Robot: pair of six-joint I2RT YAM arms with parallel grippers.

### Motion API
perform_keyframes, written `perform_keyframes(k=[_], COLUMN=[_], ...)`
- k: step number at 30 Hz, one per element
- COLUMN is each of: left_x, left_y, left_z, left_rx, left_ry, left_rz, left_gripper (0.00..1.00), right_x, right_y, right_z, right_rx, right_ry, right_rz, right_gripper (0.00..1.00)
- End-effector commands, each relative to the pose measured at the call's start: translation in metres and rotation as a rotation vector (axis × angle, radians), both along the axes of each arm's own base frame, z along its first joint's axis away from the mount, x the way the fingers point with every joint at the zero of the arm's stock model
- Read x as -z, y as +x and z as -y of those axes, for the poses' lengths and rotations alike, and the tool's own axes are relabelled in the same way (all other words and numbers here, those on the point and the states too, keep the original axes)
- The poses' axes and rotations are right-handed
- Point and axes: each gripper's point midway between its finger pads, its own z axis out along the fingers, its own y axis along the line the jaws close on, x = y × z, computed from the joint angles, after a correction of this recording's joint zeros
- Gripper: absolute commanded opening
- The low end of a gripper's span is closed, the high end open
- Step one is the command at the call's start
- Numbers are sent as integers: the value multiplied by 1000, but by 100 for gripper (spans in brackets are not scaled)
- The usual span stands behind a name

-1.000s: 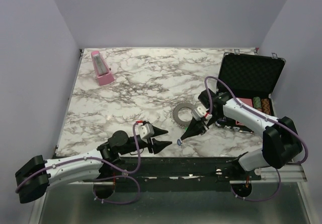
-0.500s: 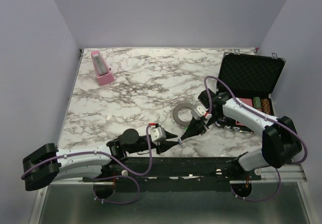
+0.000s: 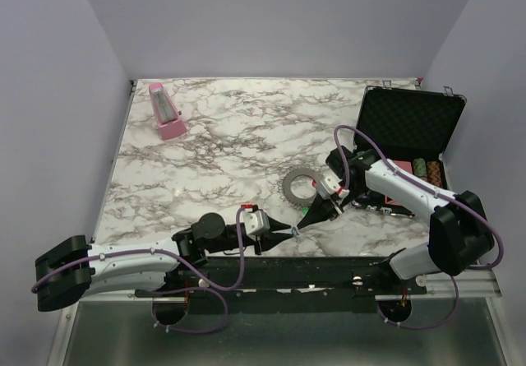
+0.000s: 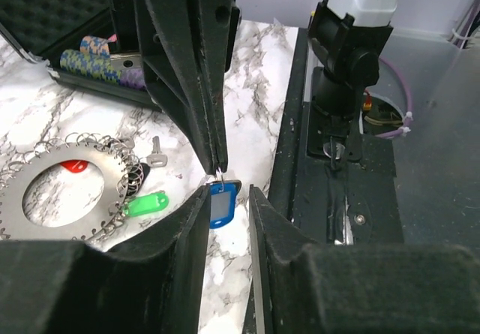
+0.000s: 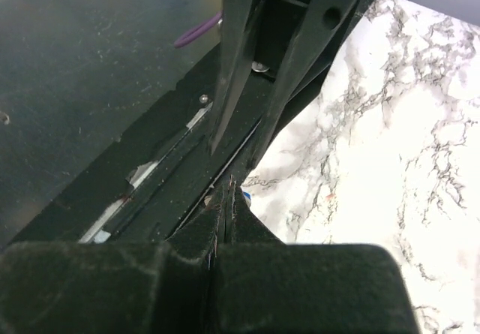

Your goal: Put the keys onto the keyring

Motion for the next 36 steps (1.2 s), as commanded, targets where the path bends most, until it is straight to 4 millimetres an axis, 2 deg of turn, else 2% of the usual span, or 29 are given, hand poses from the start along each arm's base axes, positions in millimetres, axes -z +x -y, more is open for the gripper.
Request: perform_keyframes(k=[1, 7, 11, 17, 26, 36], left_x=[-1, 8, 11, 22, 9, 4], left_y=[-6, -3, -2, 0, 3, 1], left_z=[-14, -34, -38, -25, -2, 17], left_rx=[-6, -45, -55, -33, -23, -9], left_ry=[-14, 17, 22, 72, 7, -26], left_rz=[29, 114, 144, 146, 135, 79], left_gripper=[36, 40, 40, 39, 38, 34], right_x=[-2, 8, 17, 28, 27, 27], right_y=[-6, -10, -9, -8, -4, -5], right_z=[9, 19, 21, 25, 24, 23], right_rx=[-58, -137, -158, -183, -175, -168], right_ry=[28, 10, -12, -54, -80, -78], right_rz=[172, 290, 301, 299, 283, 269], right_gripper=[0, 0, 0, 1, 1, 1])
